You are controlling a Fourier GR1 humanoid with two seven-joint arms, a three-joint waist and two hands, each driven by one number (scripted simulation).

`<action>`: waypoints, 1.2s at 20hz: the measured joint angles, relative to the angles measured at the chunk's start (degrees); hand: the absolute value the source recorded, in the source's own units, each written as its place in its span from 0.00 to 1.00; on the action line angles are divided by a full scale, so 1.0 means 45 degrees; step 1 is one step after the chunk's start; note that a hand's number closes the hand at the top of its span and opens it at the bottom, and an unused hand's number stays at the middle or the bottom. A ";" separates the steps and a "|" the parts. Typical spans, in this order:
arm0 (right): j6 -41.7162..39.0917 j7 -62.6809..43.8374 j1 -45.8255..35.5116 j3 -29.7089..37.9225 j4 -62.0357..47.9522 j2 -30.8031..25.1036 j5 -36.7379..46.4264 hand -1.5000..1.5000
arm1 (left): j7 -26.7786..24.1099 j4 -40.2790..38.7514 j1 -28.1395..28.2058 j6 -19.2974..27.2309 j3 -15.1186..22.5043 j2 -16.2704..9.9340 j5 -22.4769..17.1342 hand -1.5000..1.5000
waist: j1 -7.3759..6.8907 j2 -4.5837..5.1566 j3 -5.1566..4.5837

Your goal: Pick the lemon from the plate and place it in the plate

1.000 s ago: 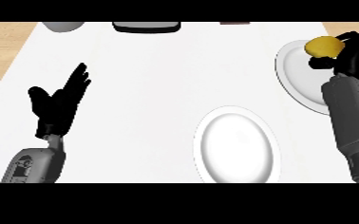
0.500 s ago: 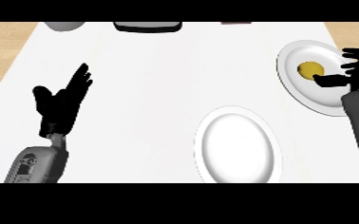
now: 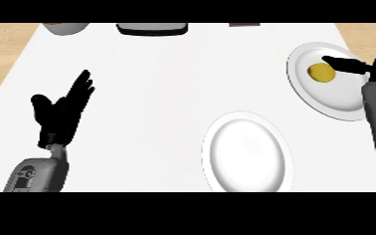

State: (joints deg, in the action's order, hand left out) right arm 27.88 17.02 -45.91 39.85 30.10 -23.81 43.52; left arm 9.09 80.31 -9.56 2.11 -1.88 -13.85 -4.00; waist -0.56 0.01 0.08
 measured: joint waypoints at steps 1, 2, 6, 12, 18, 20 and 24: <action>-0.0090 0.0128 -0.0009 0.0078 0.0296 0.0182 -0.0320 0.00 | 0.0030 0.0090 0.0119 0.0032 0.0039 0.0048 0.0036 0.50 | 0.0040 -0.0021 -0.0005; -0.0227 0.0182 -0.0023 0.0158 0.0578 0.0309 -0.0645 0.00 | 0.0033 0.0080 0.0158 0.0065 0.0017 0.0071 0.0053 0.50 | 0.0074 -0.0031 -0.0009; -0.1443 -0.0119 -0.0085 0.0863 0.1140 0.0540 -0.2211 0.00 | -0.0065 0.0078 0.0284 0.0044 -0.0067 0.0052 0.0074 0.50 | 0.0179 -0.0062 -0.0018; -0.3830 -0.0265 0.0881 0.1350 0.1914 0.0523 -0.4224 0.00 | 0.0024 -0.0046 0.0070 -0.0111 -0.0300 -0.0081 0.0038 0.50 | 0.0222 -0.0048 -0.0019; -0.4850 0.0064 0.2205 0.1079 0.2862 -0.0041 -0.5609 0.00 | 0.0002 0.0259 0.0348 -0.0196 -0.0334 0.0087 0.0193 0.50 | 0.0144 -0.0017 -0.0017; -0.4989 0.0175 0.2697 0.0948 0.3157 -0.0084 -0.6026 0.00 | 0.0043 0.0301 0.0320 -0.0240 -0.0411 0.0099 0.0216 0.50 | 0.0141 -0.0016 -0.0019; -0.5099 0.0817 0.3439 0.0738 0.2852 -0.0503 -0.6602 0.00 | 0.0234 0.0432 0.0203 -0.0142 -0.0340 0.0350 0.0396 0.50 | 0.0113 0.0000 -0.0014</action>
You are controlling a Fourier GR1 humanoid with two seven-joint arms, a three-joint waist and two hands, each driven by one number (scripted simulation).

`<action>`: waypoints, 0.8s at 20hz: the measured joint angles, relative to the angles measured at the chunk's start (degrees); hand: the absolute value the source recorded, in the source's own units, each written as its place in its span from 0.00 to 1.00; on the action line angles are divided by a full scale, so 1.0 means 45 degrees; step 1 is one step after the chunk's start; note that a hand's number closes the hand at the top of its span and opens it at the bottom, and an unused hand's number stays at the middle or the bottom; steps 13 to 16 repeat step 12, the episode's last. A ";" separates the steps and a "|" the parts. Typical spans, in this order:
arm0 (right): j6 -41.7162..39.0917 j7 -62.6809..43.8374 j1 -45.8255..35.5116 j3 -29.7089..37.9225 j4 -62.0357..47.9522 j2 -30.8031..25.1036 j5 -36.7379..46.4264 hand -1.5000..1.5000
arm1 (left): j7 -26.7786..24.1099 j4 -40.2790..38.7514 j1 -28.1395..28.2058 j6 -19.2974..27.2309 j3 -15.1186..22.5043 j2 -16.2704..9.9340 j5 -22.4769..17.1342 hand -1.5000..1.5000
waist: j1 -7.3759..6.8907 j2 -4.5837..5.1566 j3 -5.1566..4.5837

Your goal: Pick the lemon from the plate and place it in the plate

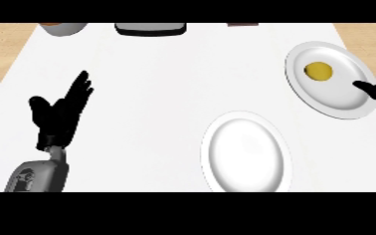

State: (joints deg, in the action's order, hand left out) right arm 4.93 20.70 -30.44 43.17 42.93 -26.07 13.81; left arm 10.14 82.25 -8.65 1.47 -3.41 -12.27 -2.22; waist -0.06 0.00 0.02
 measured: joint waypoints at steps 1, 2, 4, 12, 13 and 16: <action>-0.0087 -0.0083 0.0263 -0.0065 0.0260 -0.0041 -0.0169 0.00 | -0.0116 -0.0181 -0.0072 -0.0013 -0.0026 0.0053 0.0027 0.50 | 0.0014 -0.0002 -0.0001; -0.0094 -0.0025 0.0204 -0.0071 -0.0035 -0.0305 -0.0295 0.00 | -0.0060 -0.0004 -0.0010 -0.0056 -0.0035 0.0031 0.0037 0.50 | -0.0008 0.0003 0.0001; -0.0207 0.0088 0.0670 -0.0131 0.0086 -0.0486 -0.0549 0.00 | -0.0057 -0.0002 0.0006 -0.0055 -0.0050 0.0075 0.0114 0.50 | 0.0002 -0.0001 -0.0004; -0.0187 0.0221 0.1595 -0.0660 -0.0183 -0.1174 -0.1212 0.00 | 0.0158 0.0175 -0.0037 -0.0230 -0.0204 0.0115 0.0257 0.50 | -0.0015 0.0001 -0.0002; -0.0187 0.0221 0.1595 -0.0660 -0.0183 -0.1174 -0.1212 0.00 | 0.0158 0.0175 -0.0037 -0.0230 -0.0204 0.0115 0.0257 0.50 | -0.0015 0.0001 -0.0002; -0.0187 0.0221 0.1595 -0.0660 -0.0183 -0.1174 -0.1212 0.00 | 0.0158 0.0175 -0.0037 -0.0230 -0.0204 0.0115 0.0257 0.50 | -0.0015 0.0001 -0.0002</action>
